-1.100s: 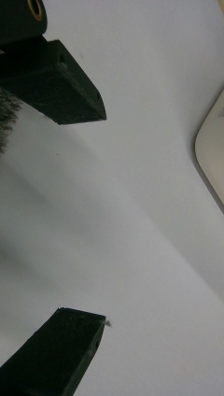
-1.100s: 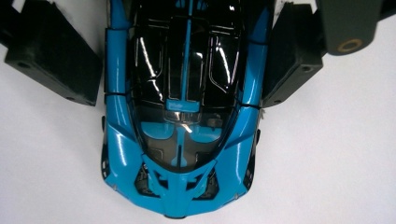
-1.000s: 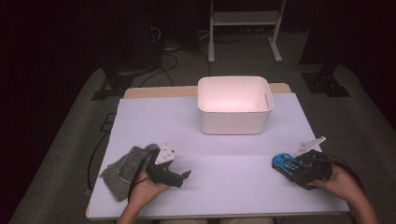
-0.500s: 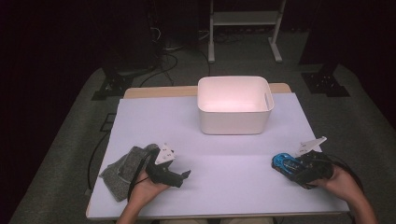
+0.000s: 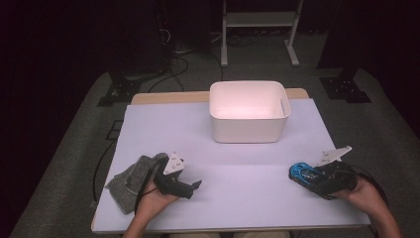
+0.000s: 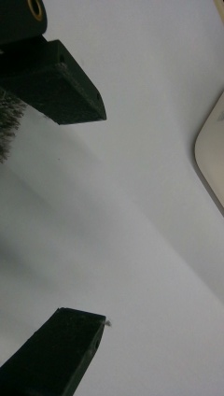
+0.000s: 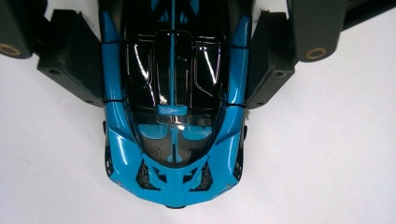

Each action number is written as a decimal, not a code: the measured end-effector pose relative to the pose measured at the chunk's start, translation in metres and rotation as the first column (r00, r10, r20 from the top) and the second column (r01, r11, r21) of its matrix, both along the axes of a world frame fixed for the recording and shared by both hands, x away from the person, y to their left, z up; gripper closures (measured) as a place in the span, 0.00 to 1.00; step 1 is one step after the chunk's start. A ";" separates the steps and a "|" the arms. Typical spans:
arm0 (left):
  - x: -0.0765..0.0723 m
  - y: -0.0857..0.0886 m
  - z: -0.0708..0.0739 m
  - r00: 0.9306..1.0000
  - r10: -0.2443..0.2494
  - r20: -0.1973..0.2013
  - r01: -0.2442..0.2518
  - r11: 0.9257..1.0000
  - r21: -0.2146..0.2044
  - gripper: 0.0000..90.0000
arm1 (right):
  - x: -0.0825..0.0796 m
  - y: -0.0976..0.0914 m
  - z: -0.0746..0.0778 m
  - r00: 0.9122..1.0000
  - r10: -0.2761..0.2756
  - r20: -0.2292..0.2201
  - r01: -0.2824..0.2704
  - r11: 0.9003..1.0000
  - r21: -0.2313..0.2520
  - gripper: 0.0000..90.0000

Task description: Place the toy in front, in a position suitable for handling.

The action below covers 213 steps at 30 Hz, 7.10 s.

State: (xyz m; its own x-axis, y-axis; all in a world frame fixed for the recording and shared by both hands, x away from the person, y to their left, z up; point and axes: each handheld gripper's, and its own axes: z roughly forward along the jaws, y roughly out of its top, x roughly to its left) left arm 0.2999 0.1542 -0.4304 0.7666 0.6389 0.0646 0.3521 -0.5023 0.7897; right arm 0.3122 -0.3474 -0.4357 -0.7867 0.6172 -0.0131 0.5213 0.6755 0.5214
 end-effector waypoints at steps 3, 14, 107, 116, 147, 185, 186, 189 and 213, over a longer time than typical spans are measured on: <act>0.000 0.001 0.000 1.000 0.000 0.002 0.000 1.000 0.003 0.04 | 0.000 0.000 0.000 1.000 0.003 0.003 -0.003 1.000 -0.002 0.29; 0.000 0.001 0.001 1.000 0.005 0.002 -0.005 1.000 -0.002 0.04 | -0.003 0.002 0.012 1.000 0.008 0.026 -0.009 1.000 0.012 0.29; 0.002 0.080 0.003 0.997 -0.058 -0.045 0.063 0.991 0.120 0.64 | -0.003 0.160 -0.006 0.896 0.443 0.028 -0.443 0.887 0.132 0.16; 0.006 0.078 -0.006 0.991 -0.089 -0.098 0.103 0.984 0.147 0.77 | -0.004 0.160 -0.009 0.891 0.454 0.022 -0.452 0.878 0.157 0.16; 0.005 -0.053 0.017 0.873 -0.471 -0.122 0.471 0.882 -0.037 0.93 | -0.002 0.161 -0.016 0.884 0.466 0.022 -0.462 0.867 0.186 0.27; 0.001 -0.076 0.013 0.824 -0.528 -0.207 0.551 0.831 0.073 0.86 | -0.005 0.160 -0.018 0.891 0.452 0.046 -0.452 0.873 0.182 0.27; 0.001 -0.077 0.013 0.820 -0.535 -0.205 0.558 0.827 0.074 0.86 | -0.006 0.160 -0.018 0.891 0.451 0.046 -0.451 0.874 0.182 0.27; 0.002 -0.077 0.013 0.815 -0.543 -0.203 0.567 0.820 0.080 0.86 | -0.006 0.160 -0.018 0.891 0.451 0.049 -0.452 0.873 0.182 0.27; 0.003 -0.052 0.011 0.837 -0.512 -0.195 0.539 0.832 0.132 0.87 | -0.007 0.160 -0.019 0.888 0.455 0.062 -0.459 0.871 0.176 0.28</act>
State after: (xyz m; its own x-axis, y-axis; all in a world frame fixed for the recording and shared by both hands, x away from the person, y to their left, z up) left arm 0.3025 0.1022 -0.4189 0.9921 0.1252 -0.0026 0.0985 -0.7680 0.6329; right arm 0.3053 -0.1876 -0.4544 -0.9823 0.1817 0.0466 0.1664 0.7292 0.6637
